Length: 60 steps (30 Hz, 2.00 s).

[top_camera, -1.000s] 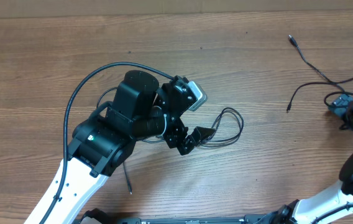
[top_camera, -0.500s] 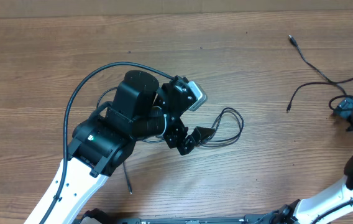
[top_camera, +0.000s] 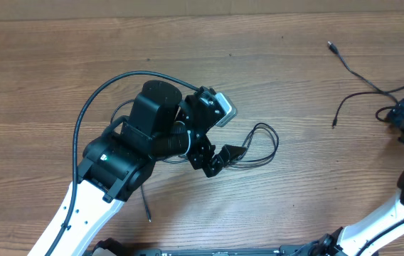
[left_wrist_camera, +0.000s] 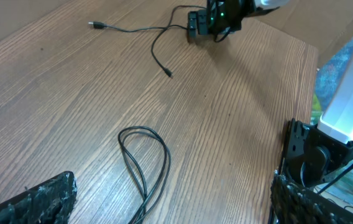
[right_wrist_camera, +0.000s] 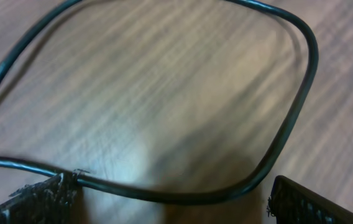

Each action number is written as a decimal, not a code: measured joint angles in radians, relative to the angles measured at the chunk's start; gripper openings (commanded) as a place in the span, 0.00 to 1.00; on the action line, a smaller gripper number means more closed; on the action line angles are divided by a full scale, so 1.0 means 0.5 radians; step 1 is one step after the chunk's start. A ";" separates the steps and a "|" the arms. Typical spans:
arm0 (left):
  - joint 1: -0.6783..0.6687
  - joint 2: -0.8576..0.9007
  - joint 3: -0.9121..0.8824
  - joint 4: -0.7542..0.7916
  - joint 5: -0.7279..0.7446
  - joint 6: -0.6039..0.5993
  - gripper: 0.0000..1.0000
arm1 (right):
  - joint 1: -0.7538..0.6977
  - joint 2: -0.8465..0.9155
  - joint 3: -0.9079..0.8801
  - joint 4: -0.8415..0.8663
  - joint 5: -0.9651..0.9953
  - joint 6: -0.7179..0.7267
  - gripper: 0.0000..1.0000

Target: Untangle cables

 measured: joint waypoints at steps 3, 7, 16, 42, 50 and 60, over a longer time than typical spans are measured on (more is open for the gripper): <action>0.000 0.000 0.000 0.000 -0.001 0.000 0.99 | -0.001 0.078 0.000 0.214 -0.052 0.001 1.00; 0.001 0.000 0.000 0.000 -0.001 0.000 1.00 | -0.001 0.193 0.002 0.506 -0.116 0.003 1.00; 0.000 0.000 0.000 0.000 0.000 0.000 1.00 | -0.002 0.468 0.042 1.115 -0.172 -0.063 1.00; 0.001 0.000 0.000 0.000 0.000 0.000 1.00 | -0.023 0.420 0.327 0.543 -0.478 -0.050 1.00; 0.001 0.000 0.000 0.000 -0.001 0.000 1.00 | -0.011 0.105 0.247 -0.092 -0.531 0.006 1.00; 0.001 0.000 0.000 -0.001 -0.001 0.000 1.00 | 0.076 -0.601 0.210 -0.670 -0.630 0.043 1.00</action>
